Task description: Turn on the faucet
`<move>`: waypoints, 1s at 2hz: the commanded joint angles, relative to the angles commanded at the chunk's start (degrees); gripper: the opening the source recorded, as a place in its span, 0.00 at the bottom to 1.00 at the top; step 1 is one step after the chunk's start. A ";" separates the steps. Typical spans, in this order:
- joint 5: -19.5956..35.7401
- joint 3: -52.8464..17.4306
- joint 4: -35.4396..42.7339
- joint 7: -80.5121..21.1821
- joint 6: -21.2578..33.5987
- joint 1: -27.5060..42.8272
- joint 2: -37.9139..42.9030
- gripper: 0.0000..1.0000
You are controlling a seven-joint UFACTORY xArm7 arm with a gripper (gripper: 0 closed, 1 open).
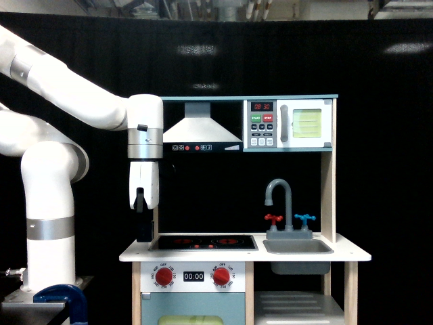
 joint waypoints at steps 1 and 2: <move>-0.13 -0.24 -0.84 -0.82 -0.72 0.80 -1.11 1.00; -1.84 -3.06 3.34 -10.24 -6.90 4.20 6.35 1.00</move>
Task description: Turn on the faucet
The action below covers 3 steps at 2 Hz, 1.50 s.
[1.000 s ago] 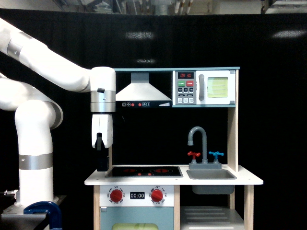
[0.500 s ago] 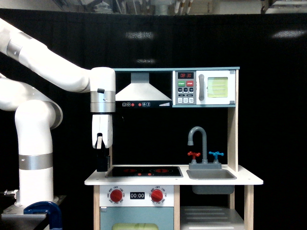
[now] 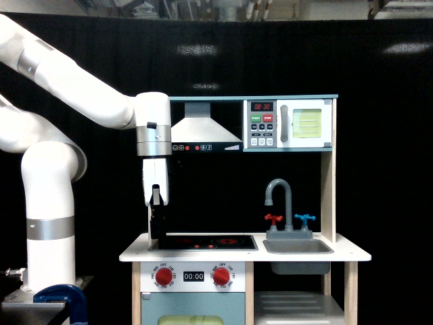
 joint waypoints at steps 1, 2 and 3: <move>-0.70 -16.04 -1.86 -30.99 -8.18 7.91 -0.28 1.00; 16.53 -34.32 13.11 -57.56 -16.44 33.74 17.68 1.00; 34.73 -67.09 24.40 -95.93 -1.40 61.74 24.11 1.00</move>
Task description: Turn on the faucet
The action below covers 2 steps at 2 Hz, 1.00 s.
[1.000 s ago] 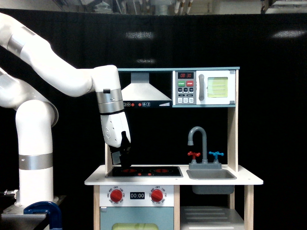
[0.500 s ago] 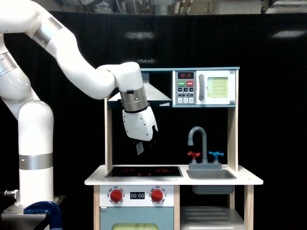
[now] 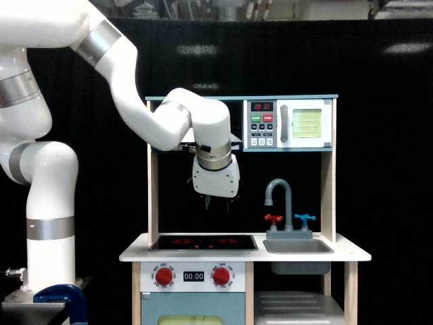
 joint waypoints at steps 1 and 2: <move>8.56 -17.86 -2.66 -16.07 1.69 8.66 -6.58 1.00; 6.73 -25.24 -1.37 -19.79 2.25 13.72 -12.52 1.00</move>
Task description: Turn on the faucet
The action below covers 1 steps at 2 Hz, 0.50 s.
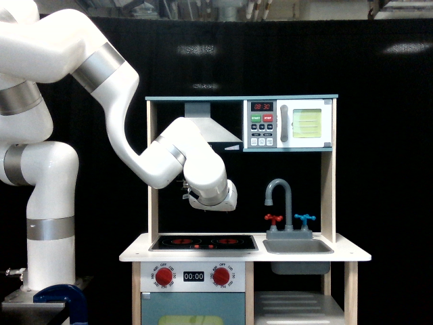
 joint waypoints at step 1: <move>-4.07 -7.62 4.23 -0.78 4.10 7.12 -6.10 1.00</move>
